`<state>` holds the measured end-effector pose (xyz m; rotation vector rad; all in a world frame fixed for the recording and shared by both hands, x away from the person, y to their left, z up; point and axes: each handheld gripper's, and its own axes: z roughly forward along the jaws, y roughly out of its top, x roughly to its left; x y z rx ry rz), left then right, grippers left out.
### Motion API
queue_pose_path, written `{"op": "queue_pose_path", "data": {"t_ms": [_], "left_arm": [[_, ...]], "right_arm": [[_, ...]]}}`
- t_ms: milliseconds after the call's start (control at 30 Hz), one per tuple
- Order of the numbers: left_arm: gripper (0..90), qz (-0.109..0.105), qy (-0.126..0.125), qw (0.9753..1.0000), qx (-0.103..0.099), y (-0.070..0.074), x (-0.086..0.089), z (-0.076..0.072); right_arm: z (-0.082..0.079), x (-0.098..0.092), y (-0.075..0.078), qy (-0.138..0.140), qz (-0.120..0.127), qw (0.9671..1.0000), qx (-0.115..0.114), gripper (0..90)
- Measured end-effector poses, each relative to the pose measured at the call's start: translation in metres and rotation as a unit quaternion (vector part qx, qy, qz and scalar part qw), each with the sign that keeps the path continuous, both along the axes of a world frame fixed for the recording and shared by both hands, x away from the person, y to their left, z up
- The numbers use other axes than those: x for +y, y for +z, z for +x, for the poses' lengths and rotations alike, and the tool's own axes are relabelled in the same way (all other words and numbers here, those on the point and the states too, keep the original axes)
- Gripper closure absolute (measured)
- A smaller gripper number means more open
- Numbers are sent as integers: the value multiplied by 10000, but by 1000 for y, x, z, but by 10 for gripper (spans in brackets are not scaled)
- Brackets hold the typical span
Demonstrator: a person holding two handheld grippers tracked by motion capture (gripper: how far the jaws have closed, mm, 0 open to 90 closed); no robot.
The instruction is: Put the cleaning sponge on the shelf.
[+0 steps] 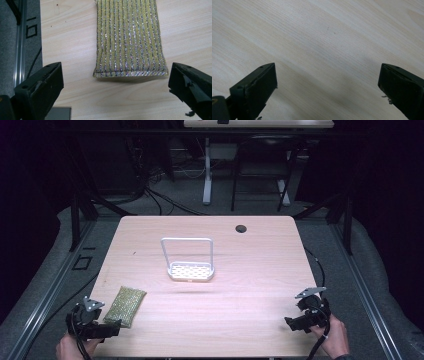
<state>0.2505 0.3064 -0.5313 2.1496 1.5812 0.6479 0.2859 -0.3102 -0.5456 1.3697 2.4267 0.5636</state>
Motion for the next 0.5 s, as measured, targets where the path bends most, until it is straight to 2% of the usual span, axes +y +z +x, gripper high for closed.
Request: {"op": "queue_pose_path", "data": {"t_ms": [167, 267, 367, 500], "left_arm": [[0, -32, -75, 10000, 3, 0, 1, 1], [0, -84, 5, 10000, -32, 1, 3, 2], [0, -173, 49, 9998, -17, 2, 5, 4], [0, -163, -8, 9999, 45, 1, 3, 9]], "right_arm": [[0, 2, -1, 66, -27, 10000, -35, 14], [0, 4, 0, 88, -39, 10000, -13, 15], [0, 2, 0, 130, 50, 9999, -41, 5], [0, 1, 1, 126, 121, 9998, -31, 3]]}}
